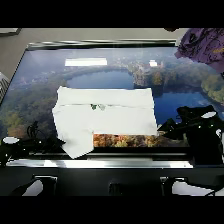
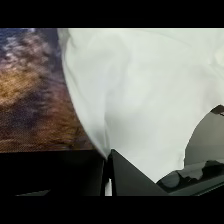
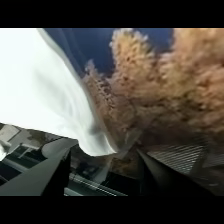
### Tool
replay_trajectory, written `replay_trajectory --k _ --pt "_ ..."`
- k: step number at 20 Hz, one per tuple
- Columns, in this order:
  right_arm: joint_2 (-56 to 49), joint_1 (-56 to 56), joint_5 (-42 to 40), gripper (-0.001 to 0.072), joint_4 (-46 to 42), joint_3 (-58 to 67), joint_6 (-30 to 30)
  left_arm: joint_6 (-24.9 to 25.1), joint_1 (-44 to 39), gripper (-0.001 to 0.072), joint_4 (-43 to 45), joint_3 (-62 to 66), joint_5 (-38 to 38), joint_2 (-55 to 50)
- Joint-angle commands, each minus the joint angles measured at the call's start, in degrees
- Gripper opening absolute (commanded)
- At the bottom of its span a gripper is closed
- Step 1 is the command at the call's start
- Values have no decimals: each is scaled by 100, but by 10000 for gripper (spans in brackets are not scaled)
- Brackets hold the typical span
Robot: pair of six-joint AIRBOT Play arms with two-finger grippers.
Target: Fold the clothes and pants, and hang the long-sleeved shirts on hangers.
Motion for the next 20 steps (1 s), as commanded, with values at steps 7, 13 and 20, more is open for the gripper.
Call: replay_trajectory --k 7,13,20 --pt "-55 863 -728 57 278 -269 -157 -192 2 20 26 42 -24 11" --pt "688 852 -389 26 -118 -264 588 -2031 0 18 1888 1193 -896 651" --pt "2271 852 468 27 -1460 -262 1342 -3027 -17 17 2201 1674 -1786 2444"
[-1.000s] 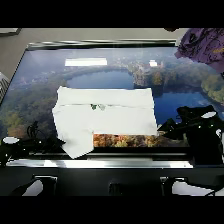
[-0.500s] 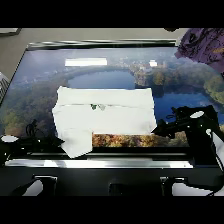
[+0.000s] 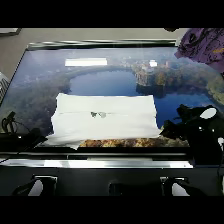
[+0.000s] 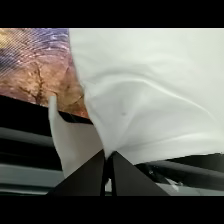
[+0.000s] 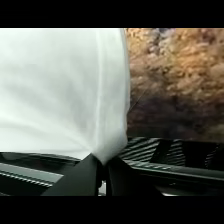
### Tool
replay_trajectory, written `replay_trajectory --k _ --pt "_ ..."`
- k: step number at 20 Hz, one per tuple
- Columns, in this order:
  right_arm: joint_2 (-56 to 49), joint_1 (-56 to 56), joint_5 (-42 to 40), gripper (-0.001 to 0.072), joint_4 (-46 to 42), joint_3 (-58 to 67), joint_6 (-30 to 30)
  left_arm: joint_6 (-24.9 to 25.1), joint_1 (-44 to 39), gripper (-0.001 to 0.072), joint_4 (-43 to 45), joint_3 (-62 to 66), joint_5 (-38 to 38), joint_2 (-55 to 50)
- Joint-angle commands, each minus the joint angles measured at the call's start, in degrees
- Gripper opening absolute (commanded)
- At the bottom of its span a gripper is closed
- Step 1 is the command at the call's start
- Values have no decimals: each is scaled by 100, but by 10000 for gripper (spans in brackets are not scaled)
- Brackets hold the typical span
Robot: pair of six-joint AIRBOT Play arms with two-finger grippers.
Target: Fold the clothes and pants, and hang the long-sleeved shirts on hangers.
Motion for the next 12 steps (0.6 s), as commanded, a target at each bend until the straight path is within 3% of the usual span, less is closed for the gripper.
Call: replay_trajectory --k 1,5,9,12 --pt "627 4 269 26 -435 26 258 -337 -7 18 24 138 -131 726" --pt "348 540 -155 26 -481 396 -76 -68 -195 17 -413 160 761 350" --pt "-389 1097 -525 27 -1274 1174 225 199 -632 17 -448 490 1628 -645" --pt "-1062 1093 -595 27 -1213 1882 260 387 -872 17 -448 1019 2074 -1572"
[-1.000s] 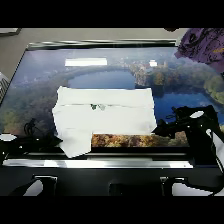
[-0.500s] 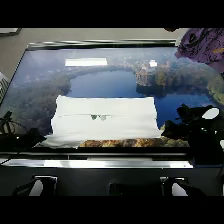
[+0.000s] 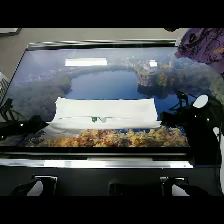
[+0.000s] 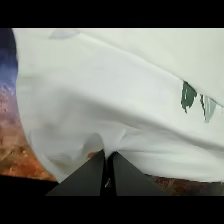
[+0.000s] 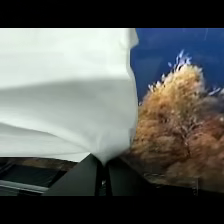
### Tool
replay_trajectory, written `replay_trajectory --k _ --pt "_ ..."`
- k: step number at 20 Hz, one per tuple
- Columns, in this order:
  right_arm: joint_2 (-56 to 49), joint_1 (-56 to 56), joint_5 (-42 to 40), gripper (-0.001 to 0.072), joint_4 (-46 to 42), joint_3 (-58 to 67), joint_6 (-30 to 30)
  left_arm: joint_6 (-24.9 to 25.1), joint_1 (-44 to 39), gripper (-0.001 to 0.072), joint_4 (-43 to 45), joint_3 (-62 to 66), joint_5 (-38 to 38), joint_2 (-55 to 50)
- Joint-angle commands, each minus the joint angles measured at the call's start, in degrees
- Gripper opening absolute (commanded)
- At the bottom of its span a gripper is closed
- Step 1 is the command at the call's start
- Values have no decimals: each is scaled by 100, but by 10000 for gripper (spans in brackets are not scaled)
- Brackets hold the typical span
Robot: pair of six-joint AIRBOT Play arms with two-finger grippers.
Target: Fold the clothes and pants, and hang the long-sleeved shirts on hangers.
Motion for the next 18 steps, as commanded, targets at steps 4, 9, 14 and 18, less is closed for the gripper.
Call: replay_trajectory --k 4,9,14,18 --pt "-1499 116 -210 27 203 1353 -44 426 -352 17 -44 1351 658 -2081" --pt "-2243 116 -520 28 402 1937 -90 516 -498 18 -42 2487 658 -3322" --pt "-2507 116 -940 29 730 1980 -195 511 -645 19 -42 2844 656 -4046" --pt "-2627 116 -1051 135 883 1980 -203 509 -647 20 -44 2844 706 -4251"
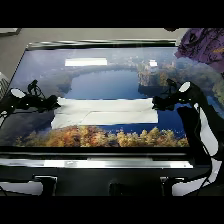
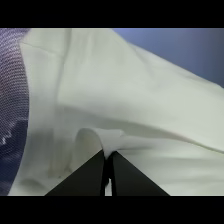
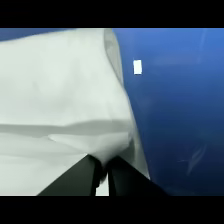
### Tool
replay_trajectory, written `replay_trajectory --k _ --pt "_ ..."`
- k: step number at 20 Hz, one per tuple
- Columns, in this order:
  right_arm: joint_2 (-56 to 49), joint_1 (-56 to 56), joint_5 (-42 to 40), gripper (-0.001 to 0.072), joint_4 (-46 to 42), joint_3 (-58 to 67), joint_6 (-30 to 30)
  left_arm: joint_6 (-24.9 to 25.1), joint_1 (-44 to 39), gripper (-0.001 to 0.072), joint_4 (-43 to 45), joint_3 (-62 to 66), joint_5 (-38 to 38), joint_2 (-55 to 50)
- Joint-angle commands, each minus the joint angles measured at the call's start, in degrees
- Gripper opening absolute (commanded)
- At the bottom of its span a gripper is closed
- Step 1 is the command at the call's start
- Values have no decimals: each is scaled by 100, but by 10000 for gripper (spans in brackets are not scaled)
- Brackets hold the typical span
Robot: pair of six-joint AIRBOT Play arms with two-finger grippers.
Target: Fold the clothes and pants, and hang the long-sleeved shirts on hangers.
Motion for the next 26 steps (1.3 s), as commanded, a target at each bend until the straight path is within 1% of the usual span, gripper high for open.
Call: replay_trajectory --k 1,2,3,4,5,6,7,8,9,10,12,13,15,17,20,22,24,26 --pt "-98 7 -109 199 186 22 -11 4 -20 22 -7 63 50 -203" --pt "-92 -4 -26 286 219 59 111 2 -20 55 -7 81 48 -201" --pt "-92 -4 188 421 212 192 299 2 -20 100 -7 111 42 -201" --pt "-87 -7 472 478 197 396 369 2 -17 216 -4 164 22 -190" --pt "-87 -7 824 478 90 671 422 2 -17 362 -4 221 20 -162" --pt "-83 -9 1165 489 -214 981 575 2 -7 505 7 306 -13 -118" --pt "-81 -92 1392 544 -472 1233 678 0 9 597 92 402 -52 -55" --pt "-81 -286 1447 558 -378 1353 713 -2 33 638 216 516 -107 28" --pt "-79 -579 1445 574 -28 1360 708 -35 72 672 358 619 -138 140" --pt "-122 -920 1445 578 378 1346 688 -68 116 672 472 708 -164 256" --pt "-245 -1473 1576 578 1237 1143 142 -63 214 672 542 855 -164 483" --pt "-317 -1606 1735 578 1421 1032 -114 -63 262 672 542 909 -168 586" --pt "-457 -1626 1864 577 1464 798 -570 -63 308 672 540 935 -168 745" --pt "-570 -1475 1681 577 1462 533 -844 -63 315 672 538 938 -170 835" --pt "-745 -1259 1394 574 1478 267 -997 -68 315 672 538 938 -170 870" --pt "-811 -1119 1220 571 1637 133 -1132 -66 315 672 538 938 -168 870" --pt "-820 -953 994 533 1716 37 -1187 -66 315 672 538 938 -166 868" --pt "-820 -754 789 531 1718 31 -1182 -68 313 672 514 938 -162 868"
